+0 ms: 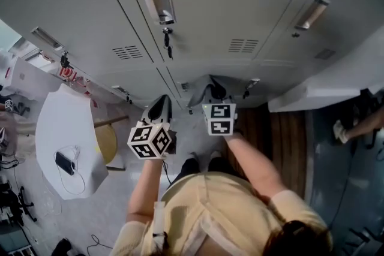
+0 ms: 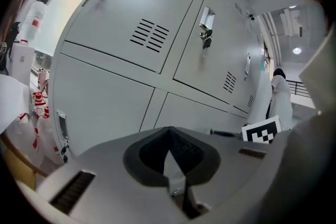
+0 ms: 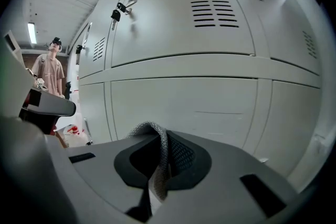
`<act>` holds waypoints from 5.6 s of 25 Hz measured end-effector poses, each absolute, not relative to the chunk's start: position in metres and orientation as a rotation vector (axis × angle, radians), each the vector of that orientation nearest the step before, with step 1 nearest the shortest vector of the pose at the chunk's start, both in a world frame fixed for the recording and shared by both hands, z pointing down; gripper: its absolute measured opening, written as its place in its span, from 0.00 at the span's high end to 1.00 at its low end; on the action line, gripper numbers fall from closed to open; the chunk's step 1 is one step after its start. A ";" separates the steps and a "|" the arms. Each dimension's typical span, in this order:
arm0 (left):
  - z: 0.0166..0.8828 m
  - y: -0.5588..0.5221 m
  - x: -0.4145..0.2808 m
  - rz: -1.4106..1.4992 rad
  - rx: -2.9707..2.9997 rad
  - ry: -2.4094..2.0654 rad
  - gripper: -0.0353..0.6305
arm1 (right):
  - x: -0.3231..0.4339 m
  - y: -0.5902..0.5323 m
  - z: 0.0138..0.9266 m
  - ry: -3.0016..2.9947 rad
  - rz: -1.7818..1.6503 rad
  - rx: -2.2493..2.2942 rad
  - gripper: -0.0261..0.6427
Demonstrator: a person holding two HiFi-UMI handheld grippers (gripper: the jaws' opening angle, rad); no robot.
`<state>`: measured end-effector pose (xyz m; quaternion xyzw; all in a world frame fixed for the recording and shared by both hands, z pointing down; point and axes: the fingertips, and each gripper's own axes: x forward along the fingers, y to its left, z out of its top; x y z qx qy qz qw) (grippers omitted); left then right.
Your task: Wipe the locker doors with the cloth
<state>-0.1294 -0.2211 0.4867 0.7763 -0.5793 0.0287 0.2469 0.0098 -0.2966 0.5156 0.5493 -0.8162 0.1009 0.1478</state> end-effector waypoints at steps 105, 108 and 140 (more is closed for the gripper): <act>0.554 -0.261 -0.047 0.262 2.240 -1.357 0.97 | 0.124 -0.304 0.596 -2.017 0.438 1.706 0.95; 0.554 -0.260 -0.043 0.253 2.249 -1.339 0.97 | 0.125 -0.302 0.595 -2.020 0.444 1.698 0.95; 0.610 -0.175 -0.197 0.218 1.904 -1.727 0.97 | -0.071 -0.256 0.662 -2.224 0.411 1.157 0.95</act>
